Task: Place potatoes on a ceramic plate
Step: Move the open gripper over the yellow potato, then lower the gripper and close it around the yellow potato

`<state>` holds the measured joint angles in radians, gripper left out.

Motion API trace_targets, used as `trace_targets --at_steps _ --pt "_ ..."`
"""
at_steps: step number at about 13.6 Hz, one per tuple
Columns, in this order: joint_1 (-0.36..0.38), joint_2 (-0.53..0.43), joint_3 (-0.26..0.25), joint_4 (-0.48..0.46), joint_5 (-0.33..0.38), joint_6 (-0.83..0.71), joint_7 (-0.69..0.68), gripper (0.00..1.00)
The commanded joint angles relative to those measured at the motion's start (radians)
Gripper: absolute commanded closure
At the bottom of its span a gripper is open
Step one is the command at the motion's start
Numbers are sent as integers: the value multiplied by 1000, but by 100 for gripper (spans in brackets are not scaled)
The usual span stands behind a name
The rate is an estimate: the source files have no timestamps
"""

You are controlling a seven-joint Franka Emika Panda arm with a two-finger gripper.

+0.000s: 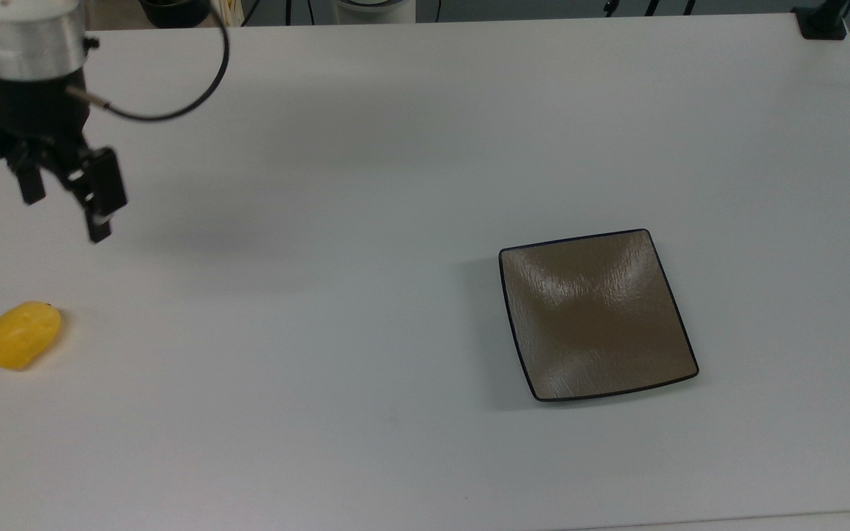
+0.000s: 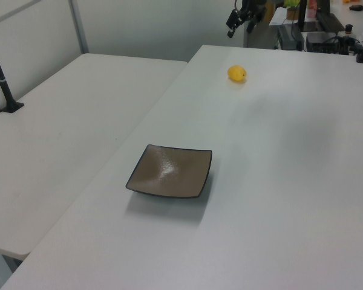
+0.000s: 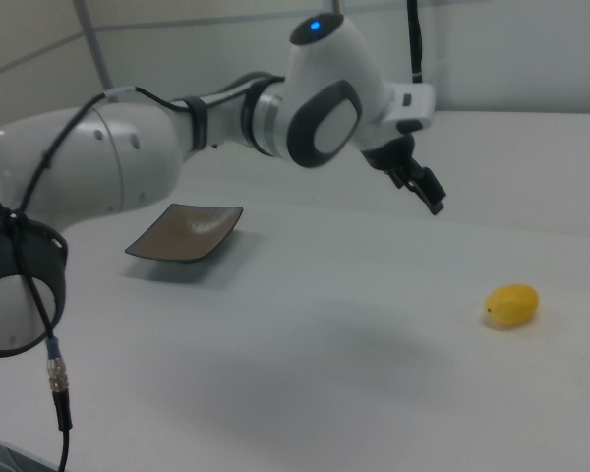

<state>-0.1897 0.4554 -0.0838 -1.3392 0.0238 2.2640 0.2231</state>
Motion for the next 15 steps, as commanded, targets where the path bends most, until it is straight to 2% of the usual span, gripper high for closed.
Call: trace_targets --at_steps 1,3,6,10,15 --pt "-36 112 -14 37 -8 159 100 0" --pt "-37 181 -40 37 -8 273 120 0" --pt "-39 264 -71 41 -34 362 125 0" --pt "-80 350 -71 93 -71 397 125 0" --pt "-99 411 -63 100 -68 499 127 0"
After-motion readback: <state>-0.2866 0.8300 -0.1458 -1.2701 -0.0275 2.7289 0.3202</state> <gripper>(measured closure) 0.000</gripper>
